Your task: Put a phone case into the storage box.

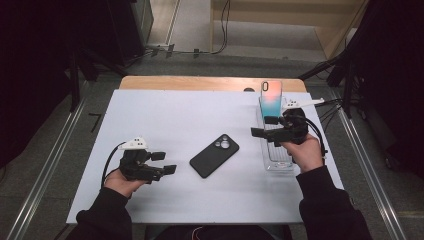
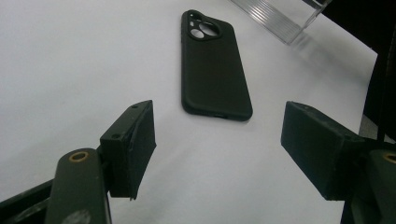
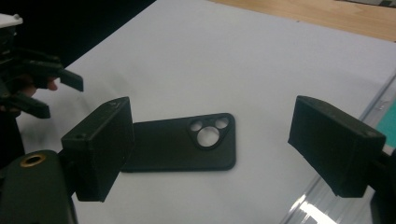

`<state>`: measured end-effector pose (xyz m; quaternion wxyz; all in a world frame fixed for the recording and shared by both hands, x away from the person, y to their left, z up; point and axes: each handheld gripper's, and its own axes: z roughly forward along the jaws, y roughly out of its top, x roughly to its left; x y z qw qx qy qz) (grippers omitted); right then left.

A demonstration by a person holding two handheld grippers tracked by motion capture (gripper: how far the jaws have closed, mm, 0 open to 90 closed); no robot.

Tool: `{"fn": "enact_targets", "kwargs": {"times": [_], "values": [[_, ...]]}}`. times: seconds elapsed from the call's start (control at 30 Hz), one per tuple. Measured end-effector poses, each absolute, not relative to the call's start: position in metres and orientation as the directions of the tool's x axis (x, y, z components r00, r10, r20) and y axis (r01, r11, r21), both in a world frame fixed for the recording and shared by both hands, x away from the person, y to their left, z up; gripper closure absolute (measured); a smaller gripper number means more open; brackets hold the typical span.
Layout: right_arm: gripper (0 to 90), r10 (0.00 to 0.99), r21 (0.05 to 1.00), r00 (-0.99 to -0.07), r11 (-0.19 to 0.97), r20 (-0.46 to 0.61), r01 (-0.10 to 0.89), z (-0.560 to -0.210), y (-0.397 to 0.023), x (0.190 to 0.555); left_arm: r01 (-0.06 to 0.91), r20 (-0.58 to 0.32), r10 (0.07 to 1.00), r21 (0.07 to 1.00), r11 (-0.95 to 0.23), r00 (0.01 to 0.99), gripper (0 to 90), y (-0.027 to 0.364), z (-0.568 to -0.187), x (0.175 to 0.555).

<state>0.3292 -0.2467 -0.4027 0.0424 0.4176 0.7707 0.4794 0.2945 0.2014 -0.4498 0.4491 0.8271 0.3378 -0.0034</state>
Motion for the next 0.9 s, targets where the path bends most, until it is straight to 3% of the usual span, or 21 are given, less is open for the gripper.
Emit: {"fn": "enact_targets", "kwargs": {"times": [0.2, 0.33, 0.5, 0.9], "values": [[12.6, 0.647, 0.769, -0.676, 0.210, 0.353, 0.603, -0.411, -0.241, 0.318, 0.562, -0.306, 0.561, 0.742, -0.366, 0.769, 24.0, 0.196, -0.448, 0.298], [12.7, 0.628, 0.776, -0.694, 0.217, 0.354, 0.592, -0.418, -0.236, 0.307, 0.577, -0.324, 0.568, 0.740, -0.346, 0.757, 13.6, 0.193, -0.445, 0.303], [13.0, 0.618, 0.769, -0.701, 0.233, 0.355, 0.595, -0.426, -0.234, 0.299, 0.572, -0.316, 0.573, 0.744, -0.345, 0.756, 9.2, 0.187, -0.443, 0.308], [13.0, 0.593, 0.773, -0.736, 0.280, 0.327, 0.569, -0.438, -0.231, 0.281, 0.536, -0.268, 0.565, 0.753, -0.381, 0.780, 9.2, 0.158, -0.442, 0.323]]}}
